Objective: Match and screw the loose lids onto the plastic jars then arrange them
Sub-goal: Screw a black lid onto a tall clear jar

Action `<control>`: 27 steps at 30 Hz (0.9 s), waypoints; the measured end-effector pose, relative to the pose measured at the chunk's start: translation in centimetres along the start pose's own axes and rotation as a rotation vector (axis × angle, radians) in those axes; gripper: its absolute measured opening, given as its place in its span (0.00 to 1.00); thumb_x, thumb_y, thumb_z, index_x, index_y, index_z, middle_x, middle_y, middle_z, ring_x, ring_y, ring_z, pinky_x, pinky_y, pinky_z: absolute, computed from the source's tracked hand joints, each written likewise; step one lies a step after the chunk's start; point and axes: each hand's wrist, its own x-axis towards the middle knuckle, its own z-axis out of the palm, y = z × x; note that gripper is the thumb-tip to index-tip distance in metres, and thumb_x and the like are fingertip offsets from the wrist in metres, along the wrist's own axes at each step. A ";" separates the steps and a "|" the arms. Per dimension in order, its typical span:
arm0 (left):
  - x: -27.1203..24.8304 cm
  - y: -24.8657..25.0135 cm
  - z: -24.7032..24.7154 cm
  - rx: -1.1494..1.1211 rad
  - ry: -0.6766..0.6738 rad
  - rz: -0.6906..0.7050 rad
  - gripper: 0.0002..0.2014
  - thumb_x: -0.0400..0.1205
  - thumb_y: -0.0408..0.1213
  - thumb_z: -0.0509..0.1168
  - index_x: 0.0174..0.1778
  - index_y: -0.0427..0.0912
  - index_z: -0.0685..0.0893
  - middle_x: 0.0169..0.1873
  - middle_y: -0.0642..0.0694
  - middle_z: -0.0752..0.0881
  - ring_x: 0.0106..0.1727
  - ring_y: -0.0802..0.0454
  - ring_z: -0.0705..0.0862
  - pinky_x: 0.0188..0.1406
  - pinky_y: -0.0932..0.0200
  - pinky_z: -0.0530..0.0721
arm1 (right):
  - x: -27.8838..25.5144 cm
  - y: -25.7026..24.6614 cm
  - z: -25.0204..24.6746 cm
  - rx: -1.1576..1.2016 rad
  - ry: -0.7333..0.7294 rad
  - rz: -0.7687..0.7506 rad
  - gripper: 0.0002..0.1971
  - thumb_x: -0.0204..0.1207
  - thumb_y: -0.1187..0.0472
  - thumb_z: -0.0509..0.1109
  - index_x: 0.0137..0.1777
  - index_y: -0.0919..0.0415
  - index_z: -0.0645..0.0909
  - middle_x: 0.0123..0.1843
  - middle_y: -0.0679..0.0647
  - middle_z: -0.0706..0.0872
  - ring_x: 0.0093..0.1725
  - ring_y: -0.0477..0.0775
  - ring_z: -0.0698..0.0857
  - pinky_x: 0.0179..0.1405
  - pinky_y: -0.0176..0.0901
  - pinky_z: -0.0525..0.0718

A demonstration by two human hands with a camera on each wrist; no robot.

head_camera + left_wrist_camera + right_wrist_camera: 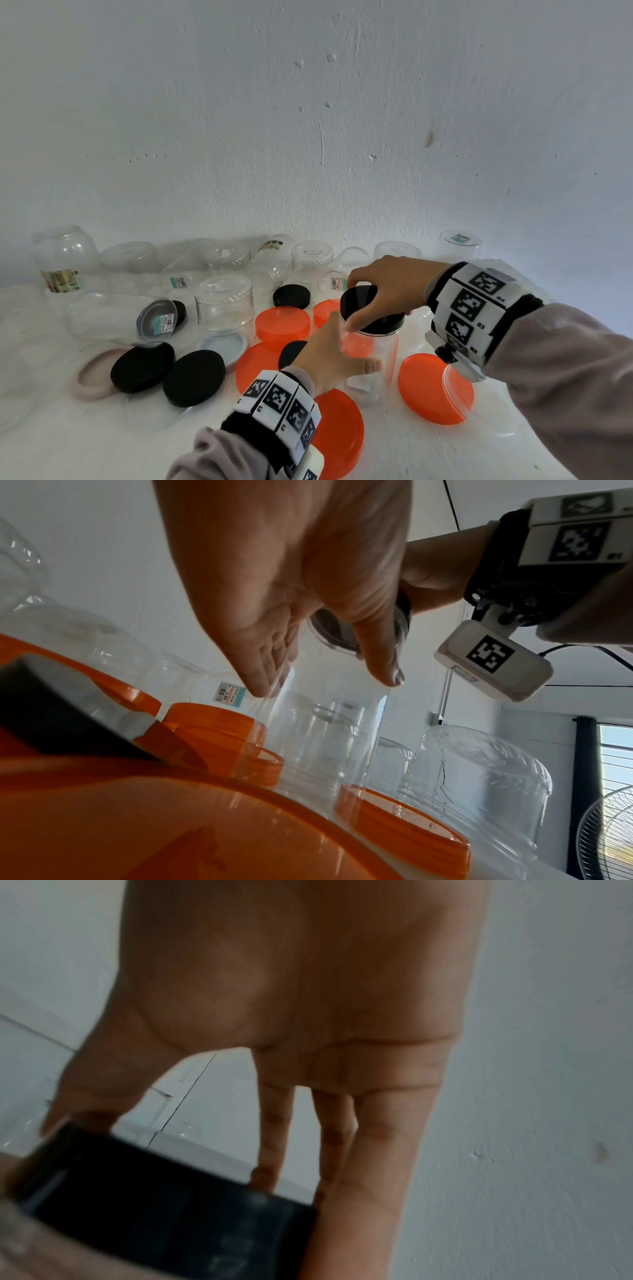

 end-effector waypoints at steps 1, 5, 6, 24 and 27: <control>0.0 0.0 0.0 -0.001 0.000 0.001 0.42 0.72 0.48 0.77 0.76 0.49 0.60 0.72 0.48 0.73 0.70 0.49 0.74 0.71 0.46 0.76 | -0.1 -0.1 0.0 -0.007 0.001 0.014 0.37 0.56 0.23 0.69 0.65 0.37 0.72 0.55 0.42 0.77 0.47 0.49 0.85 0.43 0.43 0.84; 0.0 -0.1 0.1 -0.013 0.009 0.003 0.42 0.71 0.47 0.77 0.76 0.50 0.59 0.72 0.49 0.73 0.71 0.50 0.73 0.71 0.46 0.75 | -0.5 -0.2 -0.7 -0.026 -0.116 -0.010 0.42 0.62 0.34 0.76 0.76 0.36 0.64 0.65 0.40 0.70 0.69 0.49 0.71 0.64 0.51 0.76; 0.0 -0.1 0.1 -0.011 0.014 0.001 0.42 0.72 0.47 0.77 0.76 0.51 0.59 0.72 0.50 0.73 0.72 0.50 0.72 0.72 0.47 0.75 | -0.6 -0.2 -0.8 -0.035 -0.141 -0.024 0.42 0.63 0.38 0.77 0.77 0.35 0.62 0.68 0.41 0.69 0.71 0.49 0.69 0.67 0.53 0.75; -0.1 -0.3 0.1 -0.031 0.023 0.062 0.39 0.73 0.46 0.76 0.74 0.52 0.61 0.71 0.50 0.73 0.72 0.52 0.72 0.72 0.46 0.74 | -1.1 -1.1 -1.5 -0.054 -0.142 0.013 0.39 0.66 0.46 0.78 0.76 0.33 0.63 0.70 0.39 0.68 0.69 0.50 0.71 0.56 0.45 0.74; 0.0 -0.4 0.2 -0.012 0.026 0.050 0.37 0.72 0.47 0.76 0.73 0.50 0.63 0.68 0.48 0.75 0.69 0.51 0.74 0.70 0.46 0.76 | -1.0 -1.1 -1.4 -0.059 -0.114 0.027 0.37 0.65 0.39 0.76 0.75 0.37 0.66 0.64 0.39 0.70 0.53 0.42 0.76 0.48 0.41 0.74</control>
